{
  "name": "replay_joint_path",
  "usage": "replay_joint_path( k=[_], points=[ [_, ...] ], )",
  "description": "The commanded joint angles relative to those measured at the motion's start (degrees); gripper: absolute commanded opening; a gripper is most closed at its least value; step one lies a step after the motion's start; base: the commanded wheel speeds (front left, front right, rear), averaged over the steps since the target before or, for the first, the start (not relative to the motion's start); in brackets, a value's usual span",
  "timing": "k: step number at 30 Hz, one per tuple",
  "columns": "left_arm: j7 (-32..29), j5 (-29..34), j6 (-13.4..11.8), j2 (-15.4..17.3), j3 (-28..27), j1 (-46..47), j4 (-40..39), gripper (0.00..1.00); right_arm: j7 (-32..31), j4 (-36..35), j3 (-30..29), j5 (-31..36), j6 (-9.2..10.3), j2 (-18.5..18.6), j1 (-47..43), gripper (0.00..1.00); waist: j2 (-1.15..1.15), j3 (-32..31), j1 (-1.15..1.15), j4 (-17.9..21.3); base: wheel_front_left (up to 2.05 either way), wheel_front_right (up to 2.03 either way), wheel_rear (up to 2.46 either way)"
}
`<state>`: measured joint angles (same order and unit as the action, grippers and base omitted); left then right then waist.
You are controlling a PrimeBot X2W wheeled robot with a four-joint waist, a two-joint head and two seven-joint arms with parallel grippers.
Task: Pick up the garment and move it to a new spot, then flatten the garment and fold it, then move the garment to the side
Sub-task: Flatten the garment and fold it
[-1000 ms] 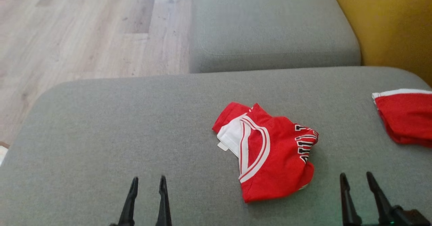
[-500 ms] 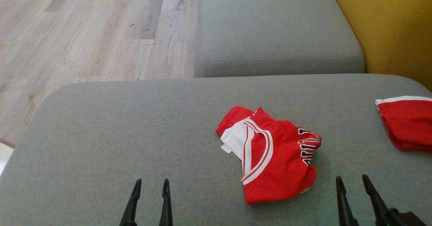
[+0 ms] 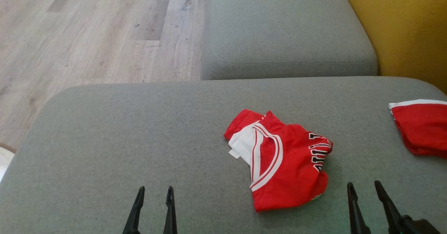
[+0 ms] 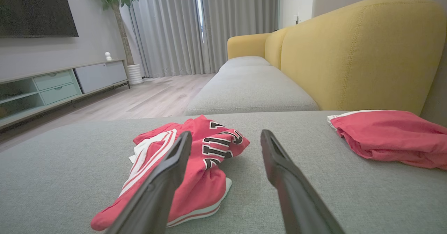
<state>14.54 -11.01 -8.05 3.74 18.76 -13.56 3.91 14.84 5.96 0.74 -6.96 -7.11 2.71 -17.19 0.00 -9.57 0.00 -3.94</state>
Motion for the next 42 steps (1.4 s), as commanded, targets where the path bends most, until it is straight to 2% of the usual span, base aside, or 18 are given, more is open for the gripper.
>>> replay_joint_path(
  k=[1,13,18,21,26,31,37,42],
  points=[
    [0.5,0.4,0.3,-0.8,-1.8,1.6,-1.3,1.00,0.2,-1.9,1.2,0.4,-0.37,0.7,1.7,1.00,0.00,0.0,0.00,0.0,0.00,0.00,0.00],
    [0.5,0.2,0.3,-0.9,-1.7,1.4,-1.0,1.00,0.2,-1.6,1.5,0.0,-0.37,0.7,2.1,1.00,0.00,0.6,0.00,0.6,0.00,0.00,0.00],
    [0.5,-1.2,1.0,-0.9,0.3,2.5,0.9,1.00,0.2,-1.8,1.9,0.0,-0.37,1.0,2.7,1.00,0.00,1.9,0.00,1.4,0.00,0.00,0.00],
    [0.5,-2.4,2.3,-0.9,3.6,4.9,5.0,1.00,0.2,-1.9,2.2,-0.1,-0.37,1.6,3.4,1.00,0.00,3.5,0.00,2.2,0.00,0.00,0.00],
    [-1.6,-6.1,4.6,-0.9,12.2,12.8,12.9,1.00,0.2,-1.8,3.2,-0.2,-0.37,2.7,5.2,1.00,0.00,6.8,0.00,4.4,0.00,0.00,0.00],
    [-4.2,-10.9,4.8,-0.9,18.9,19.4,18.0,1.00,0.2,-1.7,4.2,-0.5,-0.37,3.6,6.7,1.00,0.00,9.3,0.00,6.7,0.00,0.00,0.00],
    [-6.7,-18.8,3.8,-0.9,27.3,28.7,24.3,1.00,0.2,-1.8,5.5,-1.0,-0.37,5.0,9.2,1.00,0.00,14.1,0.00,9.9,0.00,0.00,0.00],
    [-6.8,-23.3,-0.3,-0.9,31.6,34.8,30.6,1.00,0.2,-1.6,6.2,-1.5,-0.37,5.9,11.4,1.00,0.00,16.6,0.00,12.0,0.00,0.00,0.00]
  ],
)
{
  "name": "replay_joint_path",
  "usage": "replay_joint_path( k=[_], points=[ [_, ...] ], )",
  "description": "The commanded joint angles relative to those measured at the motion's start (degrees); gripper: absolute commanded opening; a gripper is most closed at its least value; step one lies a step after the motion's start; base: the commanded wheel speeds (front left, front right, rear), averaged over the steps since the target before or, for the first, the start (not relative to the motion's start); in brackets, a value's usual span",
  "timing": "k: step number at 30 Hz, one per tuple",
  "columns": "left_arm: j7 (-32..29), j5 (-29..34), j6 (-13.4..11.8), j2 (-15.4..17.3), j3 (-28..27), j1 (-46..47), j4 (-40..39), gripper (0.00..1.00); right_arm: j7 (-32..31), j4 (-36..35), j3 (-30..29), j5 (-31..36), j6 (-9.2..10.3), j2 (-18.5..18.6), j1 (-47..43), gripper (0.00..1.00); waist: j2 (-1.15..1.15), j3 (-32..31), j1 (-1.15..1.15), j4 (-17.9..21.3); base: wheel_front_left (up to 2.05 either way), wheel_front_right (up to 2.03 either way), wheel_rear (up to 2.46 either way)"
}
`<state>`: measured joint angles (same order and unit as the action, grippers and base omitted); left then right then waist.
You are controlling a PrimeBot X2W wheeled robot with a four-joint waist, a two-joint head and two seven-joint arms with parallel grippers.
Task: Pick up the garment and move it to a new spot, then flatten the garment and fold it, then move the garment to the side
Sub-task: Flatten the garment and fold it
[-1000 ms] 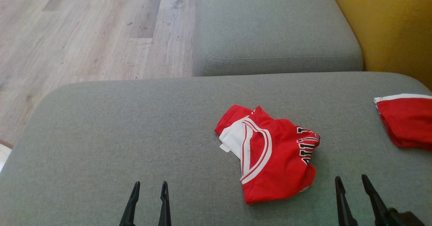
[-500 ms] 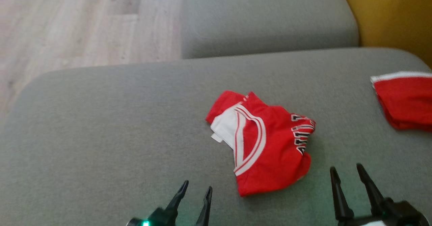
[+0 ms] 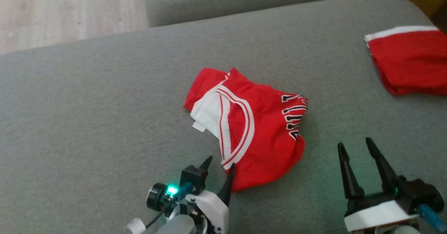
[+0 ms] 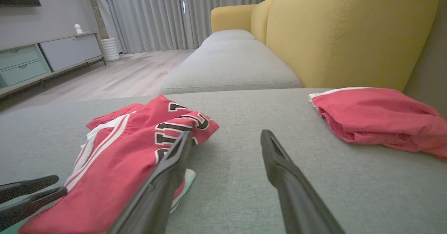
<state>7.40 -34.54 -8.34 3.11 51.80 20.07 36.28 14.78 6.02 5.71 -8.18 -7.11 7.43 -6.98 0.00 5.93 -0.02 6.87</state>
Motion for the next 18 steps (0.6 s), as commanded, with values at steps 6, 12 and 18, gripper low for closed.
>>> replay_joint_path(
  k=[6,12,18],
  points=[
    [0.9,-7.0,-0.3,-0.2,3.4,3.4,2.6,0.37,0.2,-1.5,1.0,-0.4,-0.37,1.5,2.1,1.00,0.00,1.5,0.02,2.3,0.00,0.00,0.00],
    [3.7,-10.8,0.3,-0.2,7.4,5.6,3.6,0.00,0.2,-1.2,0.6,-0.2,-0.37,1.3,1.8,1.00,0.00,0.9,0.02,2.4,0.00,0.00,0.00],
    [5.7,-13.0,1.8,-0.2,10.4,9.0,1.2,0.00,0.2,-0.9,0.7,0.0,-0.37,0.5,1.6,1.00,0.00,-0.8,0.02,2.9,0.00,0.00,0.00]
  ],
)
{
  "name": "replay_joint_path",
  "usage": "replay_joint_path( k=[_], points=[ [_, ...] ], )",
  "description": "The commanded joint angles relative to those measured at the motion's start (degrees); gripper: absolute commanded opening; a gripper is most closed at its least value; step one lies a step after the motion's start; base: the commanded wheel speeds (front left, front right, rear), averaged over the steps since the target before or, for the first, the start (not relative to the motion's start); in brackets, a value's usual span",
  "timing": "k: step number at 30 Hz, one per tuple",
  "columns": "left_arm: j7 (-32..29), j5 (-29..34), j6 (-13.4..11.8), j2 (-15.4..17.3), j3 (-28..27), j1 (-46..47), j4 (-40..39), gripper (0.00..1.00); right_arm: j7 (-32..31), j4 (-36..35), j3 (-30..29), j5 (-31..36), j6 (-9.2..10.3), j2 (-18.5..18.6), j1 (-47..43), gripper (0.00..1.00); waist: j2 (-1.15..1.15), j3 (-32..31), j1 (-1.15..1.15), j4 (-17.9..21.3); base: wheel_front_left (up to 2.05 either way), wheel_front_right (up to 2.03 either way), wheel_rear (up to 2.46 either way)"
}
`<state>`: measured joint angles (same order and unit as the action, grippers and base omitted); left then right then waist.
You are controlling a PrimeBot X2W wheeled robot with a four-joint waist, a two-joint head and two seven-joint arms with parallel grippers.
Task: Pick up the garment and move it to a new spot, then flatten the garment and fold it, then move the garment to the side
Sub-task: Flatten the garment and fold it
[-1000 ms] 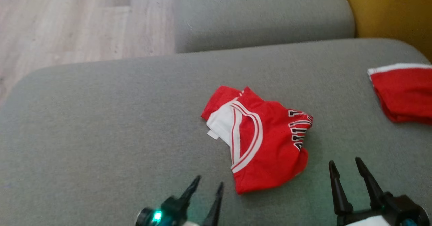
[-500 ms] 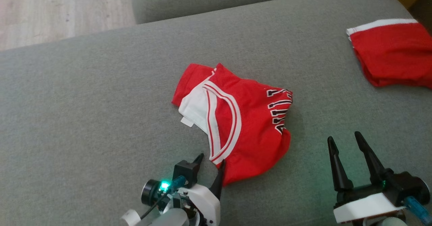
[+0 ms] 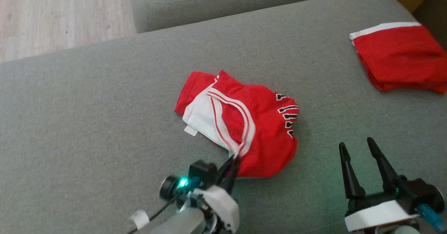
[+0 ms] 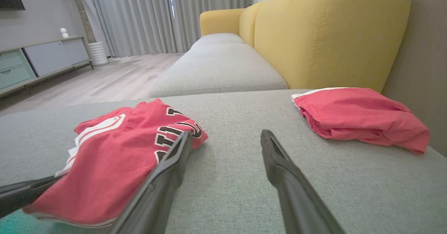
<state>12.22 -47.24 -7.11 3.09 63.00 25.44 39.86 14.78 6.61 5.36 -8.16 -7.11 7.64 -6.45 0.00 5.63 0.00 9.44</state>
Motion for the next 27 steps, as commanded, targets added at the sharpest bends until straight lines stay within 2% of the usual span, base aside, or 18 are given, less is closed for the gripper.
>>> replay_joint_path(
  k=[1,7,14,18,21,24,27],
  points=[
    [1.0,-0.6,1.1,-0.2,-0.2,4.5,-3.4,0.00,0.2,-1.4,1.1,0.1,-0.37,0.2,1.1,1.00,0.00,-0.8,0.00,0.5,0.00,0.00,0.00],
    [0.9,-2.7,5.3,-0.2,1.4,14.6,-10.1,0.00,0.2,-0.8,2.3,0.1,-0.37,-0.8,1.2,1.00,0.00,-3.0,0.00,2.9,0.00,0.00,0.00],
    [1.2,-4.2,7.5,-0.2,-1.8,31.1,-11.7,0.00,0.2,-0.4,3.2,0.1,-0.37,-1.7,0.9,1.00,0.00,-4.0,0.00,6.6,0.00,0.00,0.00],
    [1.8,-4.4,8.7,-0.2,-6.8,43.8,-8.0,0.00,0.2,-0.2,3.8,-0.1,-0.37,-2.4,1.2,1.00,0.00,-3.9,0.00,8.3,0.00,0.00,0.00],
    [2.4,-3.9,8.2,0.2,-11.9,51.4,-3.3,0.00,0.2,-0.2,3.7,-0.1,-0.37,-2.9,1.0,1.00,0.00,-4.1,0.00,8.6,0.00,0.00,0.00],
    [2.6,-4.5,8.4,1.2,-14.9,53.2,1.3,0.00,0.2,-0.3,3.2,-0.1,-0.37,-3.2,0.6,1.00,0.00,-4.8,0.00,8.1,0.00,0.00,0.00],
    [2.5,-5.5,8.9,2.5,-15.1,49.1,4.2,0.00,0.2,-0.8,2.2,0.1,-0.37,-3.4,-0.1,1.00,0.00,-5.2,0.00,6.6,0.00,0.00,0.00]
  ],
)
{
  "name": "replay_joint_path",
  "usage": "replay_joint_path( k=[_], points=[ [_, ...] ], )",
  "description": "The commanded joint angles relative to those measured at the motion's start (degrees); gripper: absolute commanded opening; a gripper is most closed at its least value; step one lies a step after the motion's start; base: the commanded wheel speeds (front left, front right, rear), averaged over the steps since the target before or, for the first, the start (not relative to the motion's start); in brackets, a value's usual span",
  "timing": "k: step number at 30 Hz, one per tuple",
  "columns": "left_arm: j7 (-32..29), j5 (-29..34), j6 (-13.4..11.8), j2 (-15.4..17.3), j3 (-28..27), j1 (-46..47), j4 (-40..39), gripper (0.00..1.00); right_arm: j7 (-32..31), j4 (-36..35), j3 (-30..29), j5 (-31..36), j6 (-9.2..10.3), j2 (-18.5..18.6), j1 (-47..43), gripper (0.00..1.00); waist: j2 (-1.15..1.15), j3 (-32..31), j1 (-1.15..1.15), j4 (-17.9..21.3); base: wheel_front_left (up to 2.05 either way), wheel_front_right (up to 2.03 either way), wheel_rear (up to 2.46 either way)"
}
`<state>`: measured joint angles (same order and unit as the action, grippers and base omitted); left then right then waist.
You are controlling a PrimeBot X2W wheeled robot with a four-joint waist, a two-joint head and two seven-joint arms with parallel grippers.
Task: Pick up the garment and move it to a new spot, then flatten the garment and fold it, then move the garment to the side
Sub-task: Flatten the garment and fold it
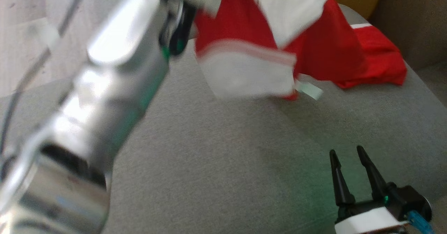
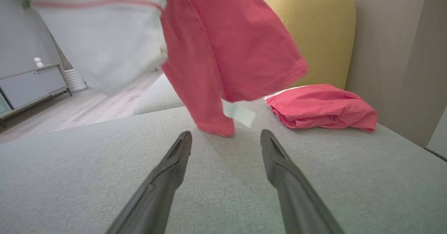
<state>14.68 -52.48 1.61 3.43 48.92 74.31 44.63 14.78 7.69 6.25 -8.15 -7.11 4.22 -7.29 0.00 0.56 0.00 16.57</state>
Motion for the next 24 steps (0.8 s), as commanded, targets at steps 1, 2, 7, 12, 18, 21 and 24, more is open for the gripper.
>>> replay_joint_path(
  k=[1,2,7,12,18,21,24],
  points=[
    [-0.3,-0.9,0.4,2.6,-0.9,-2.3,0.0,0.00,0.2,-2.2,1.0,0.1,-0.37,-0.1,0.5,1.00,0.00,-0.2,0.00,-1.2,0.00,0.00,0.00],
    [-0.9,-2.0,0.4,3.0,-0.8,-5.4,0.5,0.00,0.2,-2.5,0.8,0.2,-0.37,0.0,0.1,1.00,0.00,-0.3,0.00,-1.9,0.00,0.00,0.00],
    [-2.3,-8.1,-0.5,7.0,-1.7,-25.0,1.9,0.00,0.2,-4.4,-0.7,0.7,-0.37,0.6,-1.0,1.00,0.00,1.8,0.00,-5.8,0.00,0.00,0.00],
    [-1.3,-9.6,-0.9,10.3,-3.6,-29.3,2.5,0.00,0.2,-5.6,-0.9,0.8,-0.37,1.8,0.7,1.00,0.00,5.7,0.00,-7.9,0.00,0.00,0.00],
    [0.0,-7.9,0.8,11.2,-5.6,-26.1,2.1,1.00,0.2,-5.8,-0.4,0.5,-0.37,2.8,3.1,1.00,0.00,8.6,0.00,-8.9,0.00,0.00,0.00],
    [0.3,-4.5,0.4,11.1,-7.8,-25.8,0.1,1.00,0.2,-5.3,-0.1,0.4,-0.37,2.9,3.5,1.00,0.00,8.4,0.00,-9.0,0.00,0.00,0.00],
    [0.3,3.8,-2.9,11.4,-11.4,-29.0,-5.4,1.00,0.2,-5.0,0.0,0.3,-0.37,2.8,3.3,1.00,0.00,7.5,0.00,-9.1,0.00,0.00,0.00]
  ],
)
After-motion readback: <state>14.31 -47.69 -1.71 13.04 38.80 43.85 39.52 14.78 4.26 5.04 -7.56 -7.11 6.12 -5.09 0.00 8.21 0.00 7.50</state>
